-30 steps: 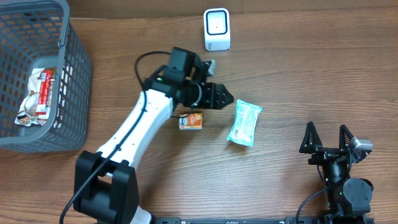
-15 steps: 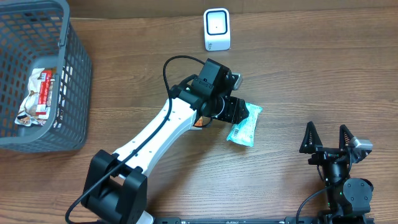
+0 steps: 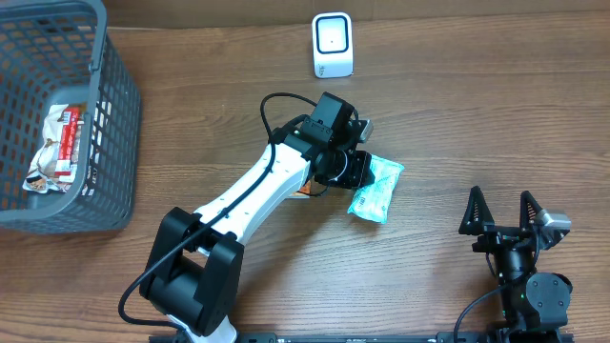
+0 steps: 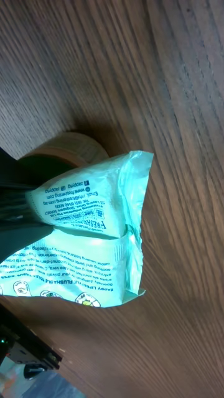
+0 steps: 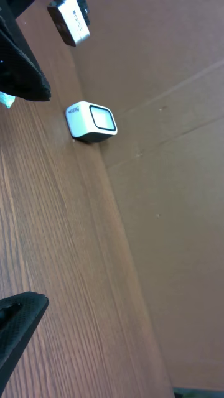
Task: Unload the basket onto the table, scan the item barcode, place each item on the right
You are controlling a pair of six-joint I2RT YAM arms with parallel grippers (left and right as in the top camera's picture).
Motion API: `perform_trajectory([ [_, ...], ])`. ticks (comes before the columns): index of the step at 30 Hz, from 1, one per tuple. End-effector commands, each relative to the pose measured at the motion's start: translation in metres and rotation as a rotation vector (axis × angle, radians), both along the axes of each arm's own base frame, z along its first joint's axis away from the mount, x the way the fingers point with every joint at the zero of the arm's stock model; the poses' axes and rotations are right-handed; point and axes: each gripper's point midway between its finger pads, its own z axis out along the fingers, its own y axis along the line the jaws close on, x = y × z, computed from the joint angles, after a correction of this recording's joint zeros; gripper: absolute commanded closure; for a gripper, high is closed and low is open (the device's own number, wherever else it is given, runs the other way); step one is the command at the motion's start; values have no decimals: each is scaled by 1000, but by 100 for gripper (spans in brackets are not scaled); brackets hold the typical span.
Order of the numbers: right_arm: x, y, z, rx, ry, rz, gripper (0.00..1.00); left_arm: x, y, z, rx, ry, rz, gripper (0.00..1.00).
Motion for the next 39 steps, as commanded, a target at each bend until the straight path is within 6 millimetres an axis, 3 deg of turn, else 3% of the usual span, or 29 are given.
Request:
perform_trajectory([
  [1,0,0,-2,-4,-1,1,0,0,2,-6,-1,16,5,96],
  [9,0,0,-2,-4,-1,1,0,25,28,50,-66,-123,90,96],
  [12,0,0,-2,-4,-1,1,0,29,47,57,-59,-119,135,96],
  [17,0,0,-2,-4,-1,1,0,27,93,35,128,-72,239,96],
  [20,0,0,-2,-4,-1,1,0,20,108,26,218,-54,251,96],
  [26,0,0,-2,-4,-1,1,0,7,115,12,294,-27,226,96],
  [39,0,0,-2,-4,-1,1,0,-5,106,-37,266,-28,271,96],
])
